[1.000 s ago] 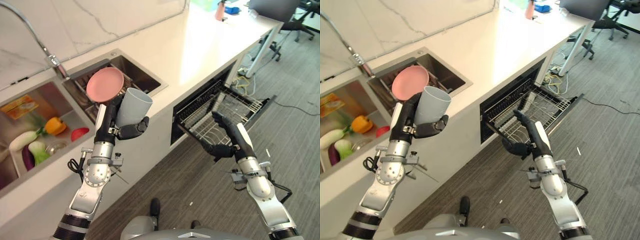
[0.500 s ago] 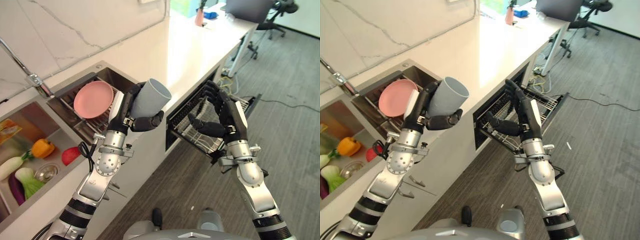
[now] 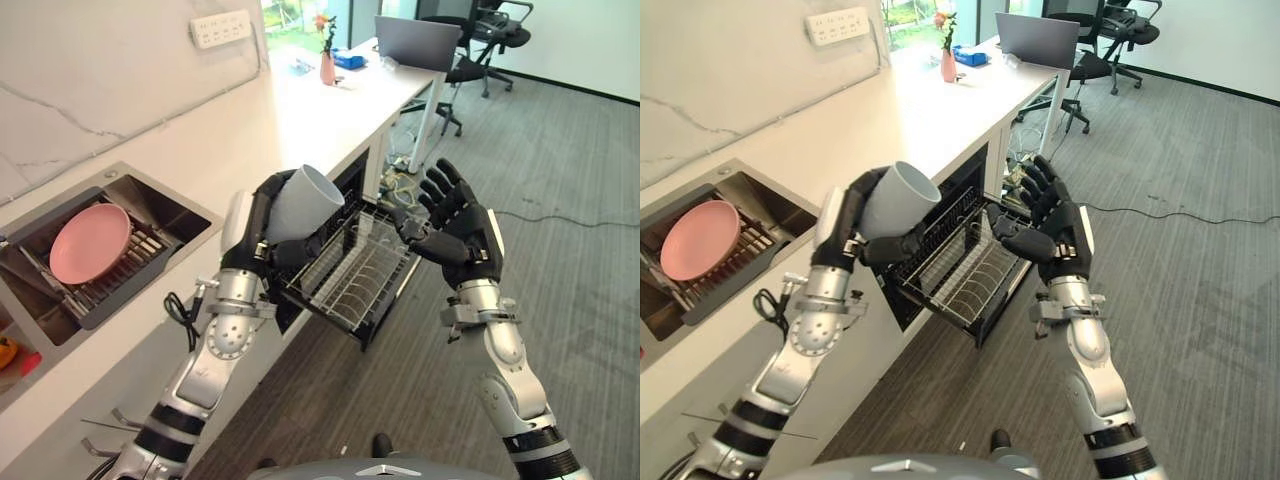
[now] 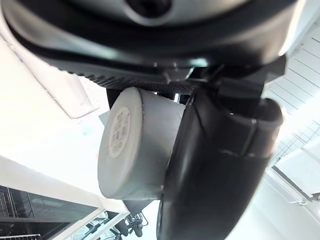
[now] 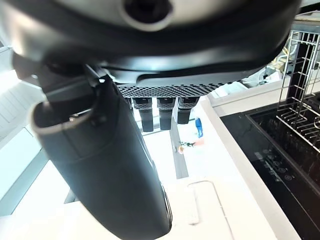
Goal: Place the dishes in the dishwasher.
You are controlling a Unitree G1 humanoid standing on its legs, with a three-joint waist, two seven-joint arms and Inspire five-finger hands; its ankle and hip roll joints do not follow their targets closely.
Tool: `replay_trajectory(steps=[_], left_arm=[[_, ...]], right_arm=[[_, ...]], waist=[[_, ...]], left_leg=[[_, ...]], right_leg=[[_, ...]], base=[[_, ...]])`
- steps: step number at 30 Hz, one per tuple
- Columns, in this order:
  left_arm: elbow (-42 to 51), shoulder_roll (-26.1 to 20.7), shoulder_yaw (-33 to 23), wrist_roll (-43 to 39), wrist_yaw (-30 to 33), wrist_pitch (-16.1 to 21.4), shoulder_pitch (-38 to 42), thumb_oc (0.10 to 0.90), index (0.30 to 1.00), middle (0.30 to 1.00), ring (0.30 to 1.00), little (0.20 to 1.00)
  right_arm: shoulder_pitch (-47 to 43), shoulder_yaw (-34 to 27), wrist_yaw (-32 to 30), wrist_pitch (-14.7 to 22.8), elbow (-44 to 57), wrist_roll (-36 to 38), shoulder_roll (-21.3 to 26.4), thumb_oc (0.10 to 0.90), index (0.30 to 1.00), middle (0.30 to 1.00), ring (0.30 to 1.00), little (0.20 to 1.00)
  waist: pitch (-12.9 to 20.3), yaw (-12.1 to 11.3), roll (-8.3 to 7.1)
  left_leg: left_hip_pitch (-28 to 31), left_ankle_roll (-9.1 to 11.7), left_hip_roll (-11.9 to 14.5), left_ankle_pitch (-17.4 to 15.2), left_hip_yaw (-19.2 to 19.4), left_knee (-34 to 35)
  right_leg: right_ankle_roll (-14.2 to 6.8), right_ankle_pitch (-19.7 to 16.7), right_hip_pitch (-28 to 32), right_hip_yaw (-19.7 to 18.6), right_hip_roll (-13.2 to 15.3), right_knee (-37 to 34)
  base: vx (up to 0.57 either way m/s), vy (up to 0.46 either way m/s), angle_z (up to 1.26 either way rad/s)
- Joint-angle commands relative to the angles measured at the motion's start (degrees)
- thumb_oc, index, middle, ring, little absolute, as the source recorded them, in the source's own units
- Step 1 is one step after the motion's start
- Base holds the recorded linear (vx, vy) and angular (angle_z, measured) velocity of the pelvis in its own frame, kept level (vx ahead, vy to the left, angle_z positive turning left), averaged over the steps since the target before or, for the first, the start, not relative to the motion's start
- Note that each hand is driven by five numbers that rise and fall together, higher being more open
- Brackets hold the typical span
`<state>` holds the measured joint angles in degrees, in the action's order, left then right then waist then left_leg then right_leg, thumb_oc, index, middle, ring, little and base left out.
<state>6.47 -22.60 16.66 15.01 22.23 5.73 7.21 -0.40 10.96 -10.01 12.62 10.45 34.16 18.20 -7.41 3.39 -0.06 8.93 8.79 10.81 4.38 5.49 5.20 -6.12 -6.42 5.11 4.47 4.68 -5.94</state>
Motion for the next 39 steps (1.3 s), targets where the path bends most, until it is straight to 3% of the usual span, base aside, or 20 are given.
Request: replay_trajectory(steps=[1, 7, 14, 20, 24, 29, 30, 31, 32, 33, 34, 39], left_arm=[[1.2, -1.9, 0.1, 3.9, 4.6, 2.7, 10.0, 0.400, 0.300, 0.300, 0.300, 0.300], [-4.3, -0.5, 4.3, 6.0, 5.5, 1.7, 17.0, 0.400, 0.300, 0.300, 0.300, 0.300], [-4.0, 0.4, 7.0, 7.8, 5.6, 2.2, 18.8, 0.400, 0.300, 0.300, 0.300, 0.300], [-4.1, 1.9, 12.9, 10.6, 5.6, 2.2, 17.3, 0.400, 0.300, 0.300, 0.300, 0.300], [-3.9, 1.4, 14.4, 12.9, 6.1, 2.1, 16.4, 0.400, 0.300, 0.300, 0.300, 0.300], [-3.8, 0.8, 17.4, 17.3, 6.4, 2.0, 17.3, 0.400, 0.300, 0.300, 0.300, 0.300], [-3.5, 0.9, 18.0, 17.2, 6.1, 2.6, 17.2, 0.400, 0.300, 0.300, 0.300, 0.300], [-3.5, 0.9, 18.5, 17.2, 5.9, 3.0, 17.2, 0.400, 0.300, 0.300, 0.300, 0.300], [-3.6, 0.9, 18.5, 17.2, 6.0, 3.0, 17.2, 0.400, 0.300, 0.300, 0.300, 0.300], [-3.3, 0.9, 19.0, 16.9, 5.8, 3.5, 17.2, 0.400, 0.300, 0.300, 0.300, 0.300], [-3.1, 1.0, 19.4, 16.4, 5.6, 3.7, 17.2, 0.400, 0.300, 0.300, 0.300, 0.300], [-3.4, 1.1, 20.7, 15.4, 4.9, 4.0, 16.5, 0.400, 0.300, 0.300, 0.300, 0.300]], right_arm=[[-5.4, 2.2, 4.4, 6.1, 8.6, 4.9, -2.5, 0.800, 0.900, 0.900, 0.900, 0.900], [-7.9, 6.1, 5.4, 5.1, 8.3, 6.3, -2.9, 0.800, 0.900, 0.900, 0.900, 0.900], [-9.3, 8.1, 4.5, 4.9, 5.5, 6.4, -4.3, 0.800, 0.900, 0.900, 0.900, 0.900], [-12.9, 9.4, -0.8, 6.4, 1.3, 8.2, -8.6, 0.800, 0.900, 0.900, 0.900, 0.900], [-13.6, 10.0, -2.7, 6.0, 0.6, 7.7, -9.0, 0.800, 0.900, 0.900, 0.900, 0.900], [-14.5, 13.4, -4.6, 4.8, -0.7, 14.8, -9.9, 0.800, 0.900, 0.900, 0.900, 0.900], [-15.1, 13.7, -4.4, 4.9, -0.7, 15.5, -9.8, 0.778, 0.867, 0.867, 0.867, 0.867], [-15.4, 13.8, -4.3, 5.0, -0.6, 15.5, -9.7, 0.623, 0.634, 0.634, 0.634, 0.634], [-15.5, 13.8, -4.3, 5.0, -0.7, 15.5, -9.7, 0.587, 0.580, 0.580, 0.580, 0.580], [-15.8, 14.0, -4.2, 5.2, -0.9, 15.9, -9.7, 0.428, 0.342, 0.342, 0.342, 0.342], [-16.2, 14.3, -4.4, 5.2, -1.1, 16.6, -9.9, 0.400, 0.300, 0.300, 0.300, 0.300], [-17.1, 14.4, -4.1, 6.0, -1.3, 18.6, -10.7, 0.400, 0.300, 0.300, 0.300, 0.300]], waist=[[2.3, -1.8, -0.27], [2.6, -0.8, 0.58], [2.9, -0.7, 0.88], [3.0, -2.1, 0.62], [3.0, -2.8, 0.30], [3.2, -3.5, -0.26], [3.1, -3.6, -0.31], [3.1, -3.8, -0.37], [3.1, -3.8, -0.38], [3.1, -3.9, -0.43], [3.2, -3.9, -0.44], [3.2, -4.3, -0.34]], left_leg=[[0.6, -0.8, -1.4, -3.0, -0.4, -0.2], [0.5, 0.1, -0.7, -2.3, -0.5, -0.2], [0.9, 0.0, -0.9, -2.8, -0.6, -0.2], [1.2, -0.3, -1.2, -3.4, -1.3, -0.2], [1.2, -0.5, -1.4, -3.5, -1.5, -0.2], [0.9, -0.6, -1.7, -3.6, -2.0, -0.2], [0.8, -0.5, -1.8, -3.6, -2.1, -0.2], [0.8, -0.6, -1.8, -3.6, -2.2, -0.2], [0.8, -0.6, -1.8, -3.6, -2.2, -0.2], [0.8, -0.6, -1.8, -3.7, -2.3, -0.2], [0.8, -0.6, -1.9, -3.7, -2.3, -0.2], [0.6, -0.6, -2.0, -3.7, -2.5, -0.2]], right_leg=[[-3.7, 4.3, 1.5, 1.6, 4.6, 0.9], [-3.4, 4.9, 2.5, 2.6, 4.1, 0.9], [-3.4, 5.0, 3.3, 3.2, 4.6, 0.9], [-3.5, 5.0, 4.0, 3.8, 5.2, 0.9], [-3.6, 5.0, 4.0, 4.0, 5.3, 0.9], [-3.6, 4.9, 4.0, 4.3, 5.6, 0.9], [-3.6, 4.9, 4.0, 4.3, 5.6, 0.9], [-3.6, 4.9, 4.0, 4.4, 5.7, 0.9], [-3.6, 4.9, 4.0, 4.4, 5.7, 0.9], [-3.6, 4.9, 4.0, 4.5, 5.8, 0.9], [-3.6, 4.8, 4.0, 4.6, 5.8, 0.9], [-3.6, 4.9, 4.1, 4.8, 6.0, 0.9]], base=[[0.01, -0.076, -0.01], [0.00, -0.034, 0.15], [0.00, -0.001, 0.02], [0.00, 0.008, 0.04], [0.00, 0.010, 0.07], [0.00, 0.004, 0.07], [-0.01, 0.002, 0.06], [0.00, 0.000, 0.00], [0.00, -0.001, 0.05], [0.00, 0.001, 0.07], [0.00, 0.001, 0.06], [-0.01, 0.006, 0.05]])
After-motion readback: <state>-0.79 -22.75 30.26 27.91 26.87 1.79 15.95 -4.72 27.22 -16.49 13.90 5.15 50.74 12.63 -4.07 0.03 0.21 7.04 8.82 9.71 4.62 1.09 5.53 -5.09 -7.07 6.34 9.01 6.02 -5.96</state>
